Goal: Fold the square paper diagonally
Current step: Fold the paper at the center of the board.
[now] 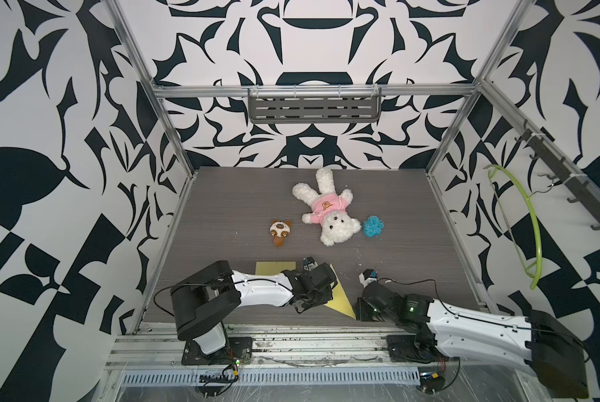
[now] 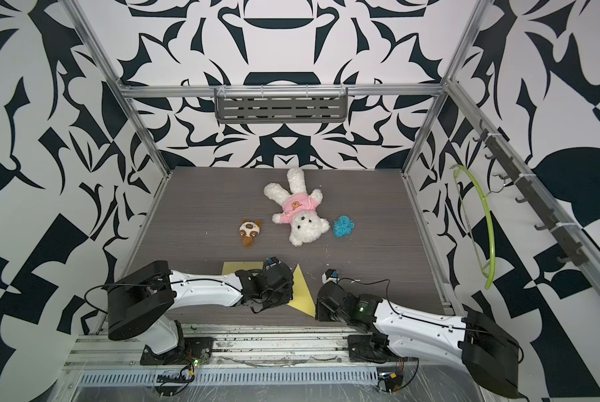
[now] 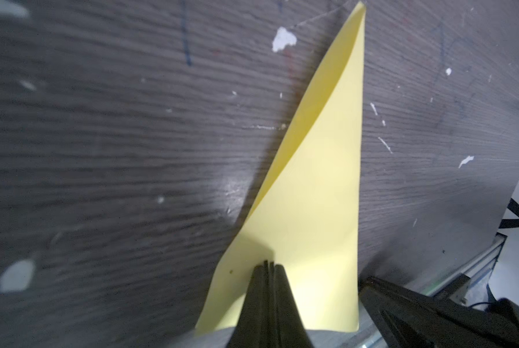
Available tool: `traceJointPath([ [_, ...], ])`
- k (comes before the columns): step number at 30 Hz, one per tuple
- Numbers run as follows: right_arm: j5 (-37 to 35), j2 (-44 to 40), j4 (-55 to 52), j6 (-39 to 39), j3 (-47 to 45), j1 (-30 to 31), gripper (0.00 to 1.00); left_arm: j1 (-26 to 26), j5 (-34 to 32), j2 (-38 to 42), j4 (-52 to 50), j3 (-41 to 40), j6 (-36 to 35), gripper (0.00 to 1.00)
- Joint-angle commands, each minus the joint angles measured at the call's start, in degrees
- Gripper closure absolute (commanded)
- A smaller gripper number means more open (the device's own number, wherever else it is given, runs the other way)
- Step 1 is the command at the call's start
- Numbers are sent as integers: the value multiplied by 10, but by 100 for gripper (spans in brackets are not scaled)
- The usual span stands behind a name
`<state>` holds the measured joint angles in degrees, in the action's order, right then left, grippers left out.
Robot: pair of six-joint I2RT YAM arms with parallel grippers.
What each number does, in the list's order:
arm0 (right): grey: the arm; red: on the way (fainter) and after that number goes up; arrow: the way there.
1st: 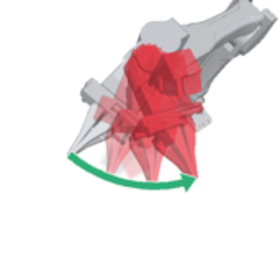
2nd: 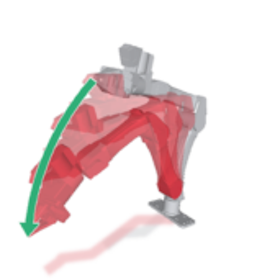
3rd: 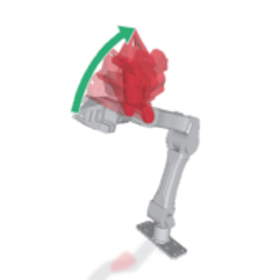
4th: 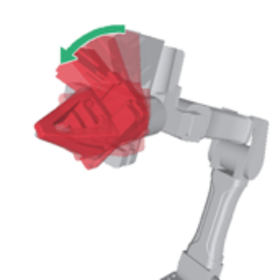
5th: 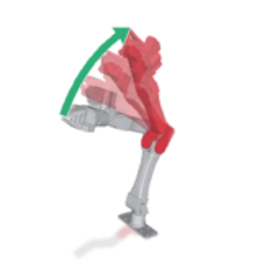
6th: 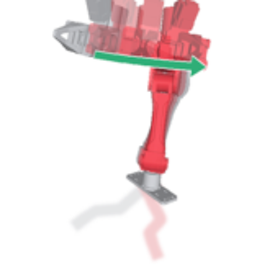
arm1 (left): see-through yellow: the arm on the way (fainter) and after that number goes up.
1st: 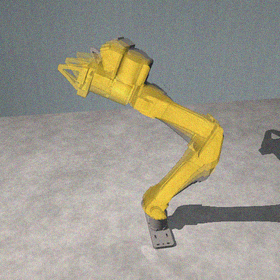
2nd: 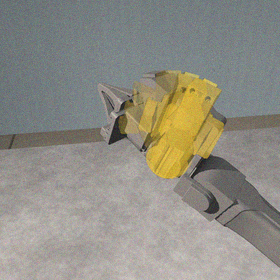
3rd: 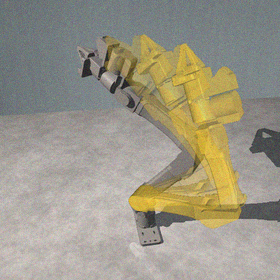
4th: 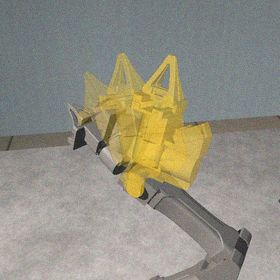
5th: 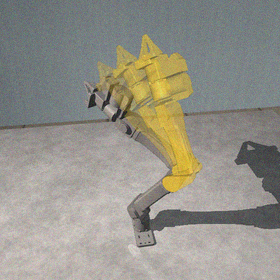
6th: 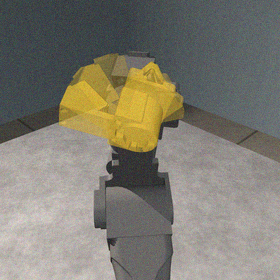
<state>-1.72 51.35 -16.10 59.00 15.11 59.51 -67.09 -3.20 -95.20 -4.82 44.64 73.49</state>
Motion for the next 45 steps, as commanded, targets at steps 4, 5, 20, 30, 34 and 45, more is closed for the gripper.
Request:
traceJointPath([
  [4,15,-21,-59,-10,-1,5,100,-10,26,-58,-115,-40,-5,100],
  [5,15,-23,-61,-12,4,6,100,-10,26,-57,-115,-40,-5,100],
  [20,8,-1,-31,-25,68,17,100,-10,26,-56,-114,-40,-6,100],
  [30,16,47,-31,-18,36,29,100,-10,23,-54,-117,-40,-6,100],
  [34,12,50,-62,-24,32,31,100,-10,24,-53,-117,-40,-7,100],
  [45,-35,8,-115,-80,125,30,100,-10,18,-58,-129,-27,-30,100],
])
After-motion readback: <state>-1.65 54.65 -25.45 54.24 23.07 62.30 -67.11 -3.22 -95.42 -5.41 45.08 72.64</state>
